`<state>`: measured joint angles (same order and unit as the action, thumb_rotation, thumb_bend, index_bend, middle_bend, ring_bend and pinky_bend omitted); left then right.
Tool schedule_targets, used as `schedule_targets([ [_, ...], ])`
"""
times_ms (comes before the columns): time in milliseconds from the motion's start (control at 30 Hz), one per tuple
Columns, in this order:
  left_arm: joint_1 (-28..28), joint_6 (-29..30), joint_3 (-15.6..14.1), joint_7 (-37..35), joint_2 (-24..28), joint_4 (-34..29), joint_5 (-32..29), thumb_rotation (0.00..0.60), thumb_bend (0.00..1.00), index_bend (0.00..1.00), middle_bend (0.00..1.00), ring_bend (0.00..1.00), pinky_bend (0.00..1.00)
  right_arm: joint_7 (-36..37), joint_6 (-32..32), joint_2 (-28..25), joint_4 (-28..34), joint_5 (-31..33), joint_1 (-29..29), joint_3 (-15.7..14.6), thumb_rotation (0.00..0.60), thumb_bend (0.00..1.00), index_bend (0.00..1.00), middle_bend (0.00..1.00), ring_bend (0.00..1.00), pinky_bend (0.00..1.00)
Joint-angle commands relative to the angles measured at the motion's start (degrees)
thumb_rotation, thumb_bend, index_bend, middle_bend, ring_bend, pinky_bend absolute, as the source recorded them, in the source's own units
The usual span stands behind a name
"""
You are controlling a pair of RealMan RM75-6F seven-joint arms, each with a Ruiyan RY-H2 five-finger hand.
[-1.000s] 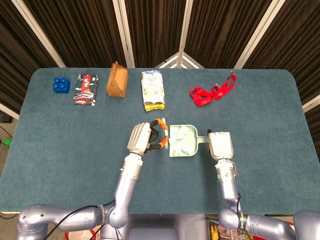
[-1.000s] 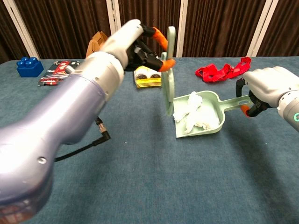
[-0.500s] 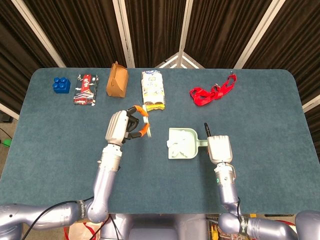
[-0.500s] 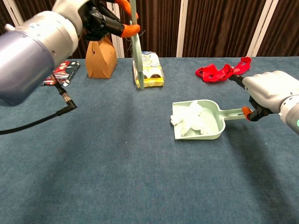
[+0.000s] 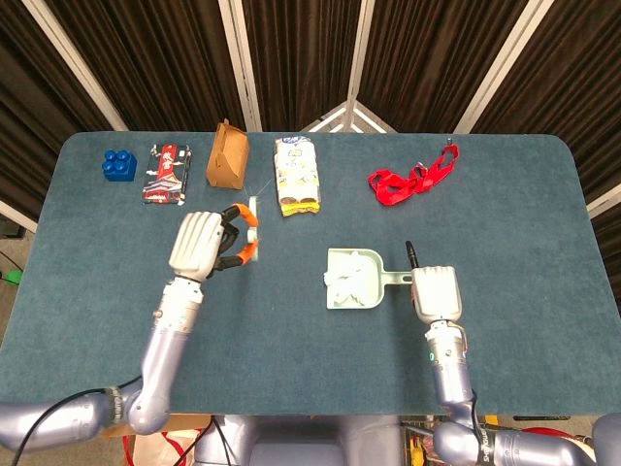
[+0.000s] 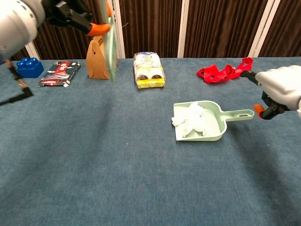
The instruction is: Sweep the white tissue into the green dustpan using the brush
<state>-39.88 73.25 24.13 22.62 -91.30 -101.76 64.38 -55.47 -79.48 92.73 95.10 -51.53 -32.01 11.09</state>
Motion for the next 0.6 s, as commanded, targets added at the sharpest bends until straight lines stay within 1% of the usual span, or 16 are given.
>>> schedule_targets([
  [33,1.35,-0.68,-3.98,3.26,4.76,2.58,3.66,0.600,0.48,0.78,1.00,1.00,1.00,0.44,-0.41,-1.22,1.07,-0.12,0.52,-0.20,0.600,0.52,0.00,0.85,0.84,0.80],
  [133,1.90,-1.71,-6.89,5.47,8.31,4.77,6.47,0.600,0.48,0.78,1.00,1.00,1.00,0.96,-0.42,-2.32,1.83,-0.04,0.84,-0.27,0.600,0.52,0.00,0.85,0.84,0.80],
  [233,2.24,-2.69,-9.52,7.77,10.59,7.05,8.47,0.600,0.48,0.77,1.00,1.00,1.00,1.49,-0.42,-2.79,2.43,0.06,1.11,-0.44,0.600,0.52,0.00,0.85,0.84,0.80],
  [267,2.18,-3.45,-10.71,9.59,11.36,7.86,8.95,0.600,0.47,0.77,1.00,1.00,1.00,1.60,-0.40,-2.88,2.56,0.01,1.15,-0.57,0.600,0.52,0.00,0.85,0.84,0.80],
  [300,2.03,-4.16,-11.69,11.41,11.95,8.43,9.35,0.600,0.42,0.74,0.99,1.00,1.00,1.68,-0.36,-2.91,2.63,0.02,1.18,-0.67,0.600,0.52,0.00,0.85,0.84,0.80],
  [333,1.84,-4.91,-12.68,13.31,12.53,8.92,9.80,0.600,0.35,0.69,0.96,0.99,1.00,1.75,-0.34,-2.91,2.67,0.08,1.23,-0.78,0.600,0.52,0.00,0.85,0.84,0.80],
  [367,1.67,-5.58,-13.59,15.12,13.03,9.29,10.17,0.600,0.23,0.61,0.90,0.97,1.00,1.81,-0.36,-2.88,2.65,0.09,1.32,-0.96,0.600,0.52,0.00,0.85,0.84,0.80],
  [400,1.55,-6.15,-14.50,17.34,13.42,9.70,10.32,0.600,0.12,0.51,0.80,0.92,1.00,1.73,-0.39,-2.89,2.54,0.10,1.38,-1.18,0.600,0.52,0.00,0.85,0.83,0.80],
  [433,1.52,-6.55,-15.00,18.47,13.55,9.74,10.15,0.600,0.05,0.40,0.69,0.86,0.98,1.65,-0.39,-2.92,2.49,0.18,1.39,-1.24,0.600,0.52,0.00,0.85,0.83,0.80],
  [467,1.55,-6.93,-15.33,19.14,13.60,9.54,9.70,0.600,0.02,0.33,0.59,0.80,0.95,1.69,-0.42,-2.96,2.47,0.19,1.40,-1.24,0.600,0.52,0.00,0.85,0.83,0.80],
  [533,1.62,-7.52,-15.70,19.71,13.64,8.73,8.71,0.600,0.00,0.18,0.39,0.67,0.85,1.82,-0.49,-3.19,2.49,0.10,1.37,-1.14,0.600,0.52,0.00,0.85,0.82,0.80],
  [567,1.68,-7.50,-15.76,19.78,13.57,8.44,8.47,0.600,0.00,0.13,0.32,0.62,0.80,1.89,-0.52,-3.32,2.56,0.12,1.36,-1.06,0.600,0.52,0.00,0.85,0.81,0.80],
  [600,1.76,-7.50,-15.83,19.78,13.51,8.12,8.19,0.600,0.00,0.10,0.27,0.59,0.77,1.98,-0.56,-3.46,2.63,0.10,1.37,-0.99,0.600,0.52,0.00,0.85,0.81,0.80],
])
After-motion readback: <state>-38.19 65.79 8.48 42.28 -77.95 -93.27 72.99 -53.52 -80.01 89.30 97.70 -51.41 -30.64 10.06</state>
